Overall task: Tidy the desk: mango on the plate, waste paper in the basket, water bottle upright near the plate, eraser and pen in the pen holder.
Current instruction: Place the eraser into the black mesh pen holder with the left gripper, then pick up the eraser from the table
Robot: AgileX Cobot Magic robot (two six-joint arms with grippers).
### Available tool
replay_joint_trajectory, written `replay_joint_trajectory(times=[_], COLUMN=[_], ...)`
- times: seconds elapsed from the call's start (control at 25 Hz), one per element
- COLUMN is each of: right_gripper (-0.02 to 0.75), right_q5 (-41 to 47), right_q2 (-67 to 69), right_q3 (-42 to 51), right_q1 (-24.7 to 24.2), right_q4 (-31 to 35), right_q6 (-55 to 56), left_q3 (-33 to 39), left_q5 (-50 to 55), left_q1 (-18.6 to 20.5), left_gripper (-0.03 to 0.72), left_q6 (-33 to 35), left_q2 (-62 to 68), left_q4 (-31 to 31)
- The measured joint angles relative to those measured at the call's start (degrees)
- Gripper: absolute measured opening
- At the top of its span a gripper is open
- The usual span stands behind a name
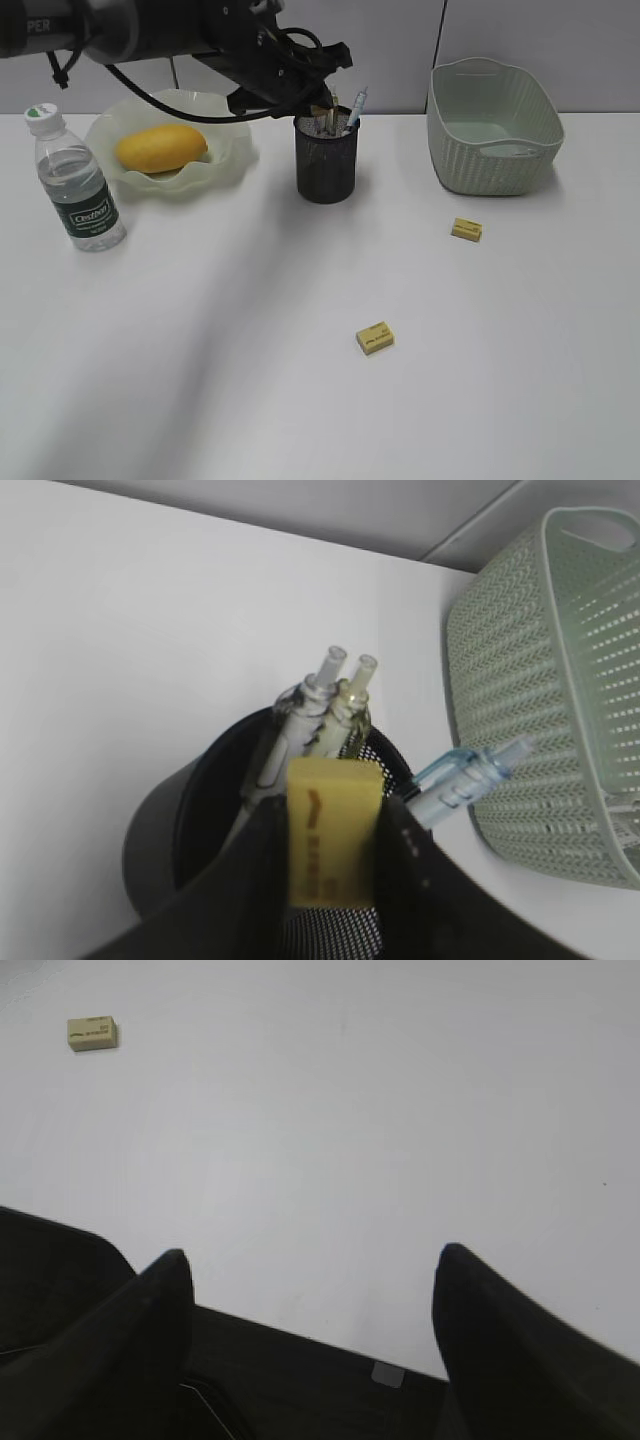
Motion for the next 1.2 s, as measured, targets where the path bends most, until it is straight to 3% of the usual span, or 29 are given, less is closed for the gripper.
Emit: replay_joint_trajectory(times=[0.32, 0.76, 0.96, 1.2], right_gripper=[0.585, 0.585, 0.585, 0.585], right_q5=[0.00, 0.00, 0.00, 0.00], right_q2=[0.00, 0.00, 0.00, 0.00], right_q3=[0.00, 0.00, 0.00, 0.00], right_q1=[0.00, 0.00, 0.00, 0.00], right_q4=[0.00, 0.00, 0.00, 0.00], right_q6=[0.00, 0.00, 0.05, 0.05], left_q3=[0.00, 0.00, 0.00, 0.00], left_q5=[-0.34, 2.46, 10.82, 30.11], left_q1=[0.00, 0.00, 0.00, 0.00], left_gripper=[0.371, 0.402, 0.399, 0.398], left_q6=[0.12, 2.03, 9.69, 13.34], left_q2=[0.11, -5.07, -10.63, -15.29], left_q4=[-0.08, 0.58, 2.22, 10.58])
